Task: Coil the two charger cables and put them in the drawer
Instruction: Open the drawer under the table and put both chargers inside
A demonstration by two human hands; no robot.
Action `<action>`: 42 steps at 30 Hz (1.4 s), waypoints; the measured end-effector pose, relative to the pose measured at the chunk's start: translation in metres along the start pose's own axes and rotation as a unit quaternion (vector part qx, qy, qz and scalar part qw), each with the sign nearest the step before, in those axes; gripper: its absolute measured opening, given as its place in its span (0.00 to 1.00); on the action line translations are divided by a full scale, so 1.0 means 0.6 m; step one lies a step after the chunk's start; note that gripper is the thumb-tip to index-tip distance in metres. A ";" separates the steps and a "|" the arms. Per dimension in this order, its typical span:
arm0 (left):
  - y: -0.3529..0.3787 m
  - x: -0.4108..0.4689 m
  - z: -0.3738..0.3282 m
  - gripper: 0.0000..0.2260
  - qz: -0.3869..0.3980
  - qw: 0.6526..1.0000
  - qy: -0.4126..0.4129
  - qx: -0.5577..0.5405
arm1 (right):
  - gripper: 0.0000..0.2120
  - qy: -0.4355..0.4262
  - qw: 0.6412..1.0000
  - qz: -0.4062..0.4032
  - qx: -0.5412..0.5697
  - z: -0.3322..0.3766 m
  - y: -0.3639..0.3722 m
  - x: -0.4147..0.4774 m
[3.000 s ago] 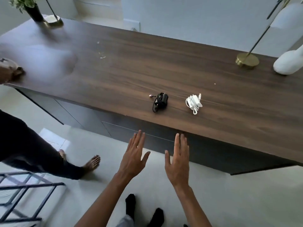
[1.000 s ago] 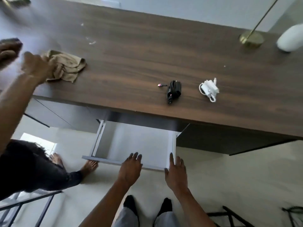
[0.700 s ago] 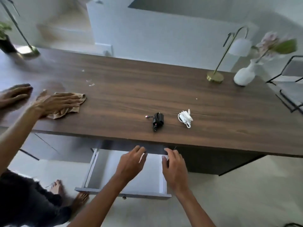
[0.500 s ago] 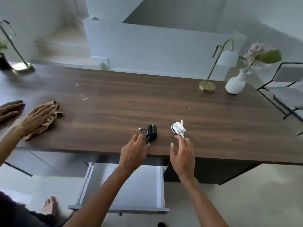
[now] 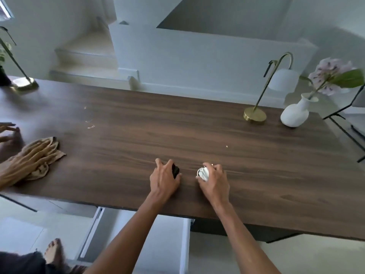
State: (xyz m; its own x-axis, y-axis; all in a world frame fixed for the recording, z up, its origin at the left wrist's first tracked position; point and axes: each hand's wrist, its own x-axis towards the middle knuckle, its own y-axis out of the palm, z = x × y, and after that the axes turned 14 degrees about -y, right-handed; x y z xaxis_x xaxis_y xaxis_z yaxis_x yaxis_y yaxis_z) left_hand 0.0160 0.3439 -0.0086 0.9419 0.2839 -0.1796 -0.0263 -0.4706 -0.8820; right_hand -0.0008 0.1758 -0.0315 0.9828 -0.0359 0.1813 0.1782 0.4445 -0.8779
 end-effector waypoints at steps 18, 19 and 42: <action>-0.046 -0.082 0.166 0.14 -0.017 0.993 0.079 -0.084 | 0.23 -0.029 0.999 -0.025 0.027 0.109 0.017 -0.139; -0.051 -0.095 0.181 0.15 -0.012 0.992 0.082 -0.092 | 0.22 -0.028 0.999 -0.029 0.035 0.121 0.021 -0.158; 0.237 -0.133 0.493 0.19 0.098 0.994 -0.052 -0.010 | 0.23 0.078 0.985 0.118 0.098 0.006 0.412 -0.403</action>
State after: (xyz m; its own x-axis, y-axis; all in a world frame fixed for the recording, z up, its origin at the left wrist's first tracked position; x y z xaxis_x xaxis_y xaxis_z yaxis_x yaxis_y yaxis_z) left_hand -0.1622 0.5015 -0.2483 0.8795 0.2704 -0.3916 -0.1971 -0.5419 -0.8170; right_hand -0.1947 0.2977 -0.2905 0.9941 -0.0410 -0.1008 -0.0538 0.6202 -0.7826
